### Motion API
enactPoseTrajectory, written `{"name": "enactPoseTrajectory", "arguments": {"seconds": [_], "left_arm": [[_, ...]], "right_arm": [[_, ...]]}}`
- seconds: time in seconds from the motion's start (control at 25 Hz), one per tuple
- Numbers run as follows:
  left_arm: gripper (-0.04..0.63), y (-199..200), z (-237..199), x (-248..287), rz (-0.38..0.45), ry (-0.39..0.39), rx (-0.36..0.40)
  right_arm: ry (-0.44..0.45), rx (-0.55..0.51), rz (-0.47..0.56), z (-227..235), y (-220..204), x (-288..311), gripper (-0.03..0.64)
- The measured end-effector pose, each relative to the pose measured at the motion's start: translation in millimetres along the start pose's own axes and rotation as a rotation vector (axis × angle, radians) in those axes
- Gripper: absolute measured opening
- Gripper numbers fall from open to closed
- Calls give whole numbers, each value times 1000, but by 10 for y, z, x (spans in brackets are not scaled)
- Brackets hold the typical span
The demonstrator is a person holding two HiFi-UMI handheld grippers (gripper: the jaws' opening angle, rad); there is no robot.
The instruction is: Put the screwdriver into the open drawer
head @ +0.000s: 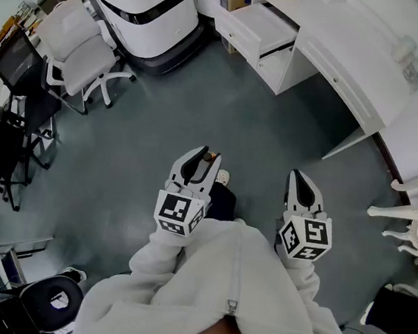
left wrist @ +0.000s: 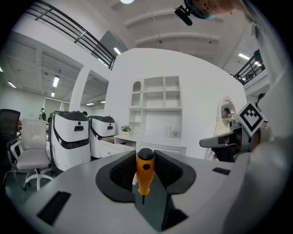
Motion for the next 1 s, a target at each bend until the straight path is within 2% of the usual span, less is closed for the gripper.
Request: {"name": "enactPoseTrajectory", "arguments": {"seconds": [0.44, 1.0], "left_arm": [[132, 78, 119, -193, 12, -31, 12], [132, 46, 286, -225, 3, -42, -14]], "right_arm": [[5, 10, 26, -96, 42, -127, 34], [16, 22, -1, -66, -47, -214, 34]]}}
Point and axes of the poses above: the fingertips, and each gripper's own axes: x forward along the fingers, z to its right, y out of its top, the point moved 4 cm from there along -x, backward along the fingers, and after that the axes turned 5 degrees about z, right-handed, at the moved point
